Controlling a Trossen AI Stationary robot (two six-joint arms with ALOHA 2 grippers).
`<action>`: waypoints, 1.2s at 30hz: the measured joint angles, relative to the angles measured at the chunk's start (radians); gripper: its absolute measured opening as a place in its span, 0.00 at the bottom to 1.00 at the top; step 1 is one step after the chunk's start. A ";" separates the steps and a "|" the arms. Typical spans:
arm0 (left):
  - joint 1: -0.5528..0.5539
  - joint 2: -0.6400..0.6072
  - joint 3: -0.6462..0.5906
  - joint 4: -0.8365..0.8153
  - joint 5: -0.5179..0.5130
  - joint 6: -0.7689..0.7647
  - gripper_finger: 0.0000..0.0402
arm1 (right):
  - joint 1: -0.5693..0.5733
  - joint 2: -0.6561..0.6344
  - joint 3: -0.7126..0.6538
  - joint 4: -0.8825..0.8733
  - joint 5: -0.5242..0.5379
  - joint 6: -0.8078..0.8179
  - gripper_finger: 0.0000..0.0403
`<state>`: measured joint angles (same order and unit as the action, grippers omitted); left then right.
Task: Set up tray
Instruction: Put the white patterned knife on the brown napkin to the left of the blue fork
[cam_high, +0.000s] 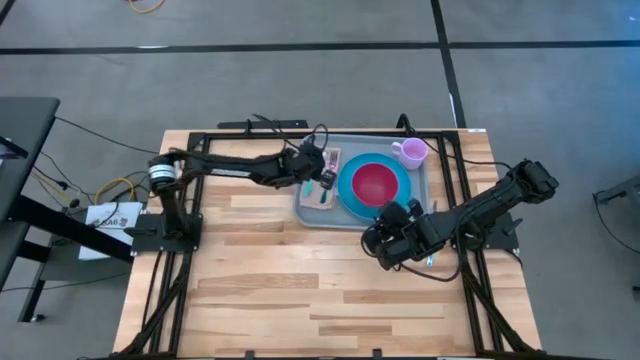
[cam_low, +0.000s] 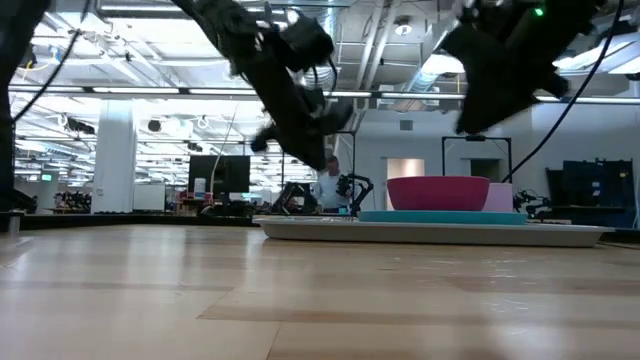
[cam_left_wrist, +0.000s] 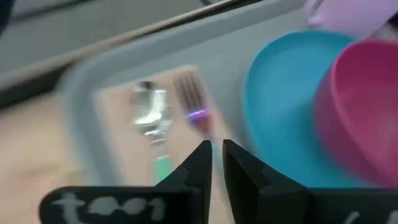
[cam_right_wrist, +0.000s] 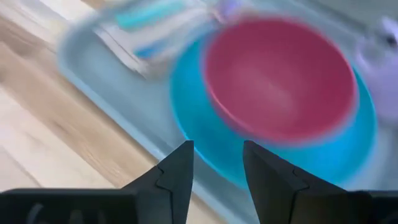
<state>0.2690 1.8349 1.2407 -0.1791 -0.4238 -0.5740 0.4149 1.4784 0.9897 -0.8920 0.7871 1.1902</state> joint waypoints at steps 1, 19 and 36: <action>0.000 -0.027 0.000 -0.042 -0.022 0.039 0.07 | 0.000 0.000 0.000 -0.045 -0.034 0.055 0.33; 0.007 -0.305 0.000 -0.733 -0.700 -0.054 0.07 | 0.187 0.015 -0.084 -0.485 -0.513 0.965 0.33; 0.018 -0.305 0.000 -0.907 -0.736 -0.140 0.07 | 0.240 0.016 -0.335 -0.223 -0.561 1.088 0.33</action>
<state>0.2871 1.5299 1.2404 -1.0857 -1.1595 -0.7140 0.6547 1.4944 0.6548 -1.1151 0.2256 2.2784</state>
